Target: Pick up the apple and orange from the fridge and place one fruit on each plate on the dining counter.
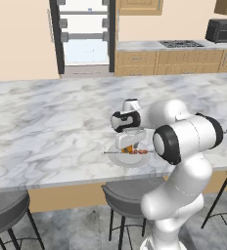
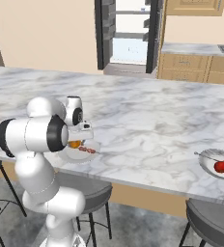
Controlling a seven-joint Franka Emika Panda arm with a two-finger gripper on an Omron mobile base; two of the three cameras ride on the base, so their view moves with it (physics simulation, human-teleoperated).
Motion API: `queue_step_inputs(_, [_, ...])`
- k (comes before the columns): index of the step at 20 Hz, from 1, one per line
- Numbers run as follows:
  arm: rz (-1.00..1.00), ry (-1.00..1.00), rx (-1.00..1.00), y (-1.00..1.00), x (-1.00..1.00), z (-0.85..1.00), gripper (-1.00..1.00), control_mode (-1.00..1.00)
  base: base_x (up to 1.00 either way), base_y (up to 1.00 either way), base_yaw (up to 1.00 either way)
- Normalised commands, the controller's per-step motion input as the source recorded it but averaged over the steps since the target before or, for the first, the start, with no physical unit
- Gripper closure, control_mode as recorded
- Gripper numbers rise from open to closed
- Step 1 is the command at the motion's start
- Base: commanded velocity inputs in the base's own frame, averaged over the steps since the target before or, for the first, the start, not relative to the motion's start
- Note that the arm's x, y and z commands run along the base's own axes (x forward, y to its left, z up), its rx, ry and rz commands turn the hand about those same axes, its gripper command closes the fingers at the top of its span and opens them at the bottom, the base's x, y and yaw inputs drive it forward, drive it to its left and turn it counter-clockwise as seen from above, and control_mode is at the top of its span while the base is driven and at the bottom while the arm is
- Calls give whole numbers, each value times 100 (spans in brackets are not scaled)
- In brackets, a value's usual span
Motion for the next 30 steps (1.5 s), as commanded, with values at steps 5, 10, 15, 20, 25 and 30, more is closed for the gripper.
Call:
queue_step_inputs(5, [0, 0, 0, 0, -1, 0, -100, -100, 0, 0, 0])
queue_step_inputs(10, [0, 0, 0, 0, -11, 0, -100, -100, 0, 0, 0])
queue_step_inputs(15, [-1, -6, 0, 0, -43, 12, -100, -100, 0, 0, 0])
queue_step_inputs(20, [-4, -7, 0, 0, -24, 1, -100, -100, 0, 0, 0])
queue_step_inputs(25, [-14, -4, 6, -30, -75, 32, -100, -100, 0, 0, 0])
queue_step_inputs(30, [-26, -13, 11, -13, -90, 78, -100, -100, 0, 0, 0])
